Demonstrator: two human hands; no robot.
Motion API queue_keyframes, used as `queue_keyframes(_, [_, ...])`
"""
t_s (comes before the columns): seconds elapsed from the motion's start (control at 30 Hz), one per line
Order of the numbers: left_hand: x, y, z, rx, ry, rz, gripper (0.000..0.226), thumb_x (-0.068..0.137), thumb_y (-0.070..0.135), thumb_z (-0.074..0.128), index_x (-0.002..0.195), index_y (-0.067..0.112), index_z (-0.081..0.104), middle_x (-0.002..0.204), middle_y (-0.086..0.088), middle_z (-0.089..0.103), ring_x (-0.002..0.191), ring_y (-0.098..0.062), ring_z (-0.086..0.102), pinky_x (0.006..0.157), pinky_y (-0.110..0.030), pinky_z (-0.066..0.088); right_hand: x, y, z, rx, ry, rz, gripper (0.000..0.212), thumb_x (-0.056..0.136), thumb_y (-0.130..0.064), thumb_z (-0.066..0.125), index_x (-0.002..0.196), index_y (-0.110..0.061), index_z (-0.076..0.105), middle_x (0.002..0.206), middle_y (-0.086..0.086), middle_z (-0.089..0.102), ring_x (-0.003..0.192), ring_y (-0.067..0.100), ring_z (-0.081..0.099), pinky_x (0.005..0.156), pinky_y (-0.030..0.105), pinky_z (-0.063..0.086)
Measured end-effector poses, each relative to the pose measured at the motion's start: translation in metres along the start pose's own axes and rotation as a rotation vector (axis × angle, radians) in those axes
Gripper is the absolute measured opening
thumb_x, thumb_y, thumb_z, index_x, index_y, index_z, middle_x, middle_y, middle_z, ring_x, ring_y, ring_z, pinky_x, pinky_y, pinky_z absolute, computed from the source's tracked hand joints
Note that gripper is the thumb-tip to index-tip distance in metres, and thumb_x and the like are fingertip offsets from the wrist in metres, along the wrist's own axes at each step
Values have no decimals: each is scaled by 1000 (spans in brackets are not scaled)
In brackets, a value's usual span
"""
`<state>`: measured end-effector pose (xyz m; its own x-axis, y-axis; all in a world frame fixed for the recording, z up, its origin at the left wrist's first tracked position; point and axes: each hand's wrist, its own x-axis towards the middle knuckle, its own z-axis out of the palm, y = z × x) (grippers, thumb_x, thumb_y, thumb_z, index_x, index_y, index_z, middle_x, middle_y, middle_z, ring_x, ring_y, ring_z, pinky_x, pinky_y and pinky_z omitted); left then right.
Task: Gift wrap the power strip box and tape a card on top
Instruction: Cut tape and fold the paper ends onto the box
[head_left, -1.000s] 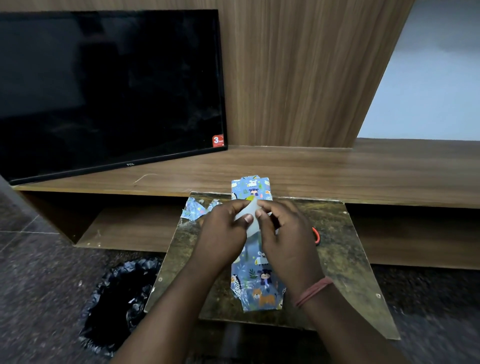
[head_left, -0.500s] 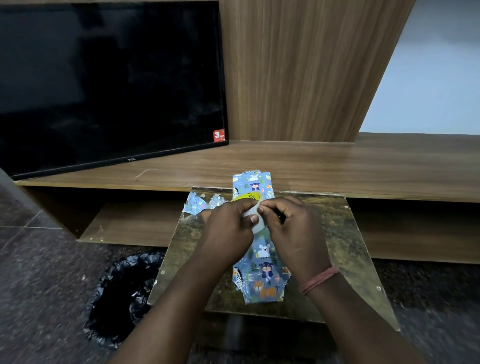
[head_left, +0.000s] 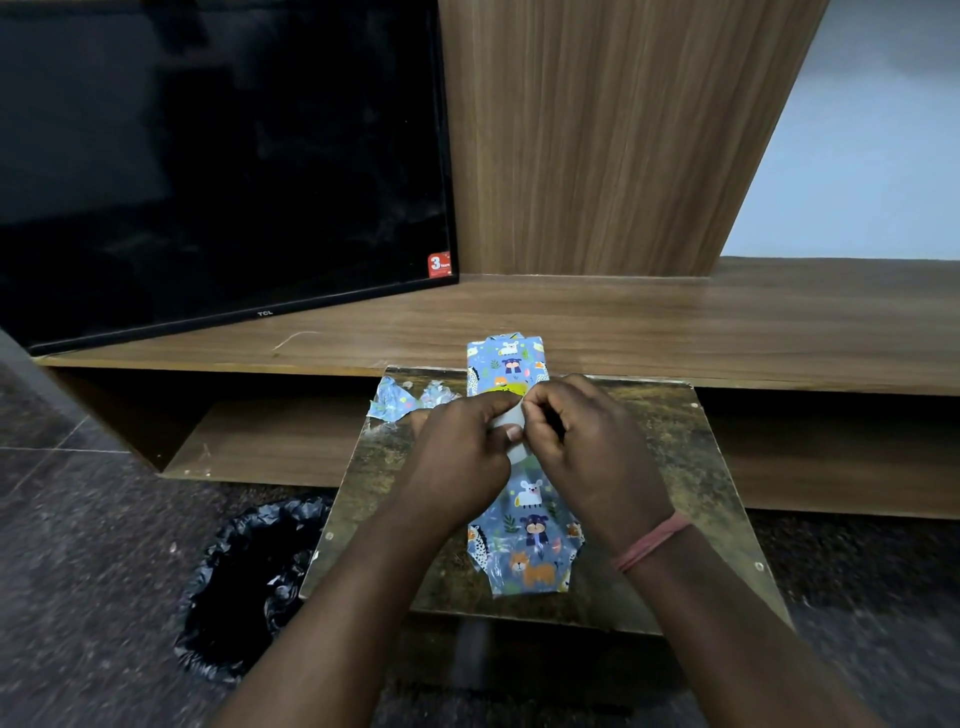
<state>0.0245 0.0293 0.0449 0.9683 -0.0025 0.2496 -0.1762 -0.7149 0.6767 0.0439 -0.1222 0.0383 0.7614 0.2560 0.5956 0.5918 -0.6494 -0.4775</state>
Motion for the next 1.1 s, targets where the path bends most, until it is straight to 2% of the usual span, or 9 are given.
queue_keyframes(0.17, [-1,3,-1,-28,-10,12,19,93,14,66,97,31,71,73,15,66,73,-4,58,87,-43,49,3,-1,-2,146,-35,141,15,84,-8,65,78,-20,59,77,-7,56,68,9,56,60,14,38])
queue_keyframes(0.27, [-1,6,0,-109,-25,-27,20,92,15,64,101,30,73,84,13,71,81,-5,62,83,-38,50,4,-3,-1,272,-34,267,19,83,-7,66,75,-22,57,71,-7,57,66,12,63,56,22,45])
queue_keyframes(0.4, [0,7,2,-207,-20,-106,29,84,29,58,106,38,74,90,17,74,90,-13,69,92,-51,53,4,-6,-3,326,-60,275,18,84,-6,68,75,-17,57,67,-7,55,59,8,51,56,20,40])
queue_keyframes(0.53, [3,1,-3,-322,-41,-127,23,94,13,65,108,25,78,95,15,77,92,-3,70,92,-41,57,4,-8,-6,412,-115,282,11,89,-11,67,81,-14,60,72,3,63,65,19,58,59,29,47])
queue_keyframes(0.63, [4,0,-6,-358,-62,-138,22,97,9,65,108,23,78,95,12,78,92,-7,73,89,-37,56,5,-6,-6,459,-120,308,6,89,-13,67,85,-12,63,77,6,66,69,25,61,63,34,50])
queue_keyframes(0.73, [6,-2,-8,-387,-80,-153,12,92,20,75,103,23,78,94,10,79,92,-10,74,85,-35,56,6,-2,-8,503,-99,348,7,86,-16,71,84,-15,64,77,3,68,72,25,64,69,41,56])
queue_keyframes(0.87, [9,-8,-14,-349,-36,-178,30,74,48,86,93,26,78,86,9,76,82,-7,71,78,-32,51,8,1,-12,553,-8,466,6,83,-9,73,82,-13,68,73,7,71,72,29,69,73,49,59])
queue_keyframes(0.97, [6,-6,-16,-327,-34,-181,24,79,50,82,84,27,75,83,12,74,78,-4,67,82,-36,51,10,-2,-11,681,42,556,6,82,0,72,84,0,66,70,17,70,62,24,66,69,45,57])
queue_keyframes(1.1, [4,-6,-14,-352,-97,-150,37,71,64,72,89,32,69,93,4,72,91,-24,69,86,-54,55,12,-5,-12,798,63,659,8,84,6,68,86,10,62,72,23,70,56,20,66,60,32,54])
